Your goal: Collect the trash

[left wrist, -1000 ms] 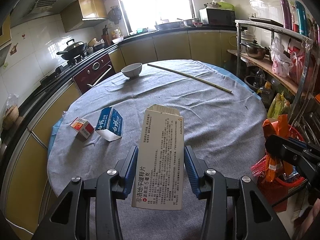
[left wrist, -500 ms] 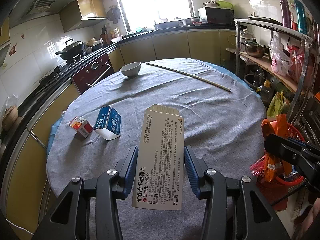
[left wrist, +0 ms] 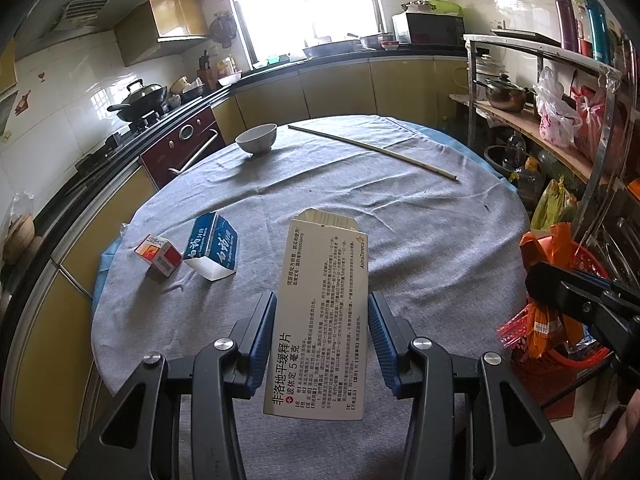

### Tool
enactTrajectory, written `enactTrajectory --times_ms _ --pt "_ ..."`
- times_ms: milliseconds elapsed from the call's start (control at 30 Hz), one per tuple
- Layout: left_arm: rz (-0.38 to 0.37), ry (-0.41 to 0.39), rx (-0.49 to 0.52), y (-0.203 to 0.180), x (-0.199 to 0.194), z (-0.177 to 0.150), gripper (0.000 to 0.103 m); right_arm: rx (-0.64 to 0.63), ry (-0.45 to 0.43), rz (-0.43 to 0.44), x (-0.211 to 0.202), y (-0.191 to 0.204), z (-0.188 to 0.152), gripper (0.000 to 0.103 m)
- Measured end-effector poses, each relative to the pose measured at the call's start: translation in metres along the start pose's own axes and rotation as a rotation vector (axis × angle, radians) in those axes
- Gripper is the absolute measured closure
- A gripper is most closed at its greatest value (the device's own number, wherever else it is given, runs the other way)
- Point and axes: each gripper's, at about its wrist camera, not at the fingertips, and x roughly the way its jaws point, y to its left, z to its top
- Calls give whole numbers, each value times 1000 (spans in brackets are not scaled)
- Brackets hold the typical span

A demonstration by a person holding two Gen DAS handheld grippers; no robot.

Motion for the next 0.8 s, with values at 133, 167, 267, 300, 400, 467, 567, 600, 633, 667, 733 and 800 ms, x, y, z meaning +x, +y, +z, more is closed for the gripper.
enactTrajectory --times_ms 133,167,267,300,400,467,567,600,633,667,733,800 --pt "-1 2 4 0 1 0 55 4 0 -1 0 -1 0 73" --pt "-1 3 6 -1 1 0 55 4 0 -2 0 -1 0 73" --pt "-2 2 9 -2 0 1 55 5 -2 -2 -2 -1 0 73" --pt "-3 3 12 -3 0 1 55 6 -3 -1 -2 -1 0 73" --pt "-3 2 17 -4 0 1 55 7 -6 -2 -3 -2 1 73" --pt "-4 2 20 -5 0 1 55 10 -6 -1 -4 -3 1 73" --pt "-4 1 26 -7 0 2 55 13 -9 -2 -5 -4 1 73" --pt "-5 1 28 -8 -1 2 55 14 -9 -2 -6 -4 1 73" --pt "-6 2 30 -9 0 2 55 15 -9 -3 -6 -5 1 73" --pt "-7 3 32 -9 0 2 55 16 -10 -3 -5 -5 2 73" --pt "-7 4 36 -11 0 2 55 20 -9 -3 -5 -7 2 73" --pt "-8 6 40 -12 0 2 55 22 -8 -5 -5 -8 2 73"
